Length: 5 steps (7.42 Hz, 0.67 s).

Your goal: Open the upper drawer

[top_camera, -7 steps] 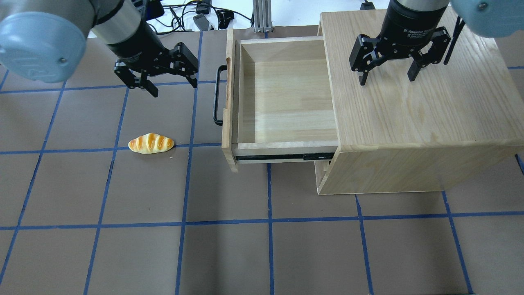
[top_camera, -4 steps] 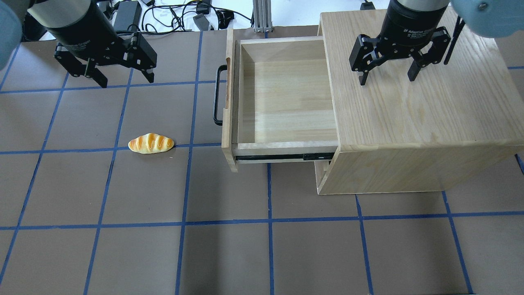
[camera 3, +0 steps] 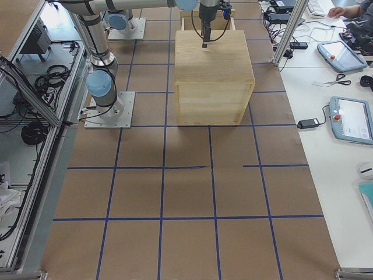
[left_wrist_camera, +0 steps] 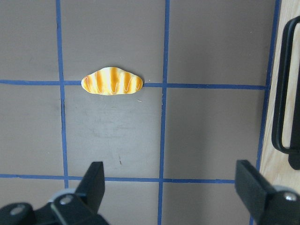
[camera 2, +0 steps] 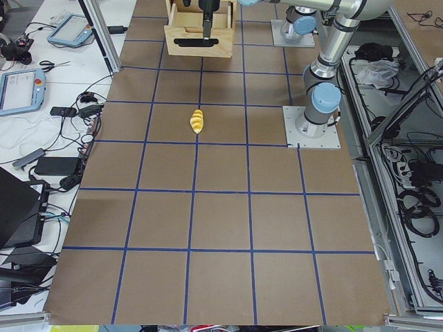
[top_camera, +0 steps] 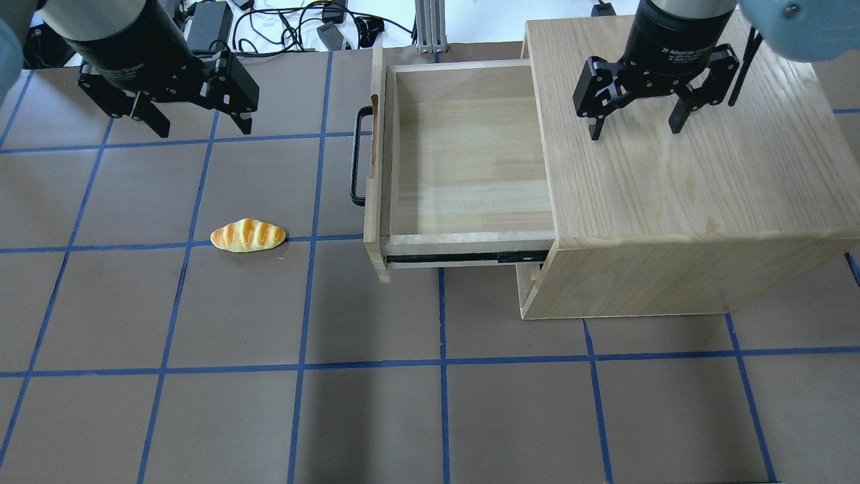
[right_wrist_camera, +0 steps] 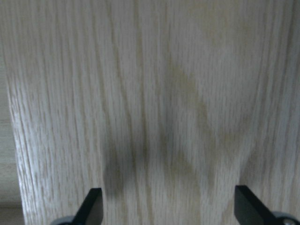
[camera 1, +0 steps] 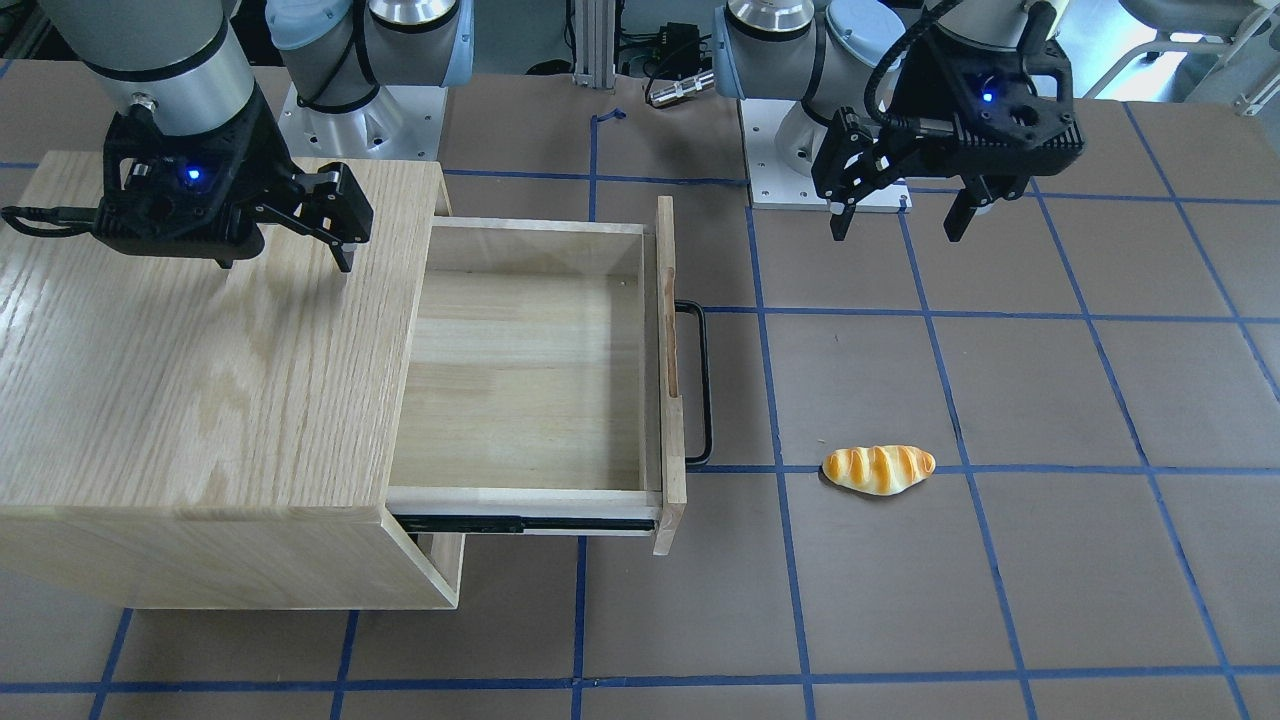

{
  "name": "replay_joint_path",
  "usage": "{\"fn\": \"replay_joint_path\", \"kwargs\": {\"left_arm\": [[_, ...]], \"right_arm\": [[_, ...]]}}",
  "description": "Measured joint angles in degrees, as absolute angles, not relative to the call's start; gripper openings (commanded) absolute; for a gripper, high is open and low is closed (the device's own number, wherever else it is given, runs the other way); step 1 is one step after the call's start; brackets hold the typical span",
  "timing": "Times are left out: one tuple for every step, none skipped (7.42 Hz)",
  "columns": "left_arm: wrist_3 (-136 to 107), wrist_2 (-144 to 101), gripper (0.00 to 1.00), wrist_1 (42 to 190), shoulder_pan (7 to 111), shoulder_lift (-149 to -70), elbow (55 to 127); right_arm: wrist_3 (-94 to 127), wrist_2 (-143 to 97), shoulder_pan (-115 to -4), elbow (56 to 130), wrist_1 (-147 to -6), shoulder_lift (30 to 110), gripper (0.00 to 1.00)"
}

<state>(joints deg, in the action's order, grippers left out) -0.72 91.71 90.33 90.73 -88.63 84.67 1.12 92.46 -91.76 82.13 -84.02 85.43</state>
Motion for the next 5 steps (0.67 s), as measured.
{"fn": "replay_joint_path", "kwargs": {"left_arm": [[-0.7,91.7,1.00,89.8,90.8,-88.7,84.7],[-0.6,91.8,1.00,89.4,90.8,-88.7,84.7],[-0.6,91.8,1.00,89.2,90.8,-88.7,84.7],[-0.6,91.7,1.00,89.2,90.8,-88.6,84.7],[-0.6,91.7,1.00,89.1,90.8,-88.6,84.7]], "right_arm": [[1.1,92.5,-91.8,82.1,-84.0,85.4,1.00],[1.1,92.5,-91.7,82.1,-84.0,85.4,1.00],[1.1,92.5,-91.7,82.1,-84.0,85.4,1.00],[1.1,92.5,-91.7,82.1,-84.0,85.4,1.00],[1.1,92.5,-91.7,82.1,-84.0,85.4,1.00]]}}
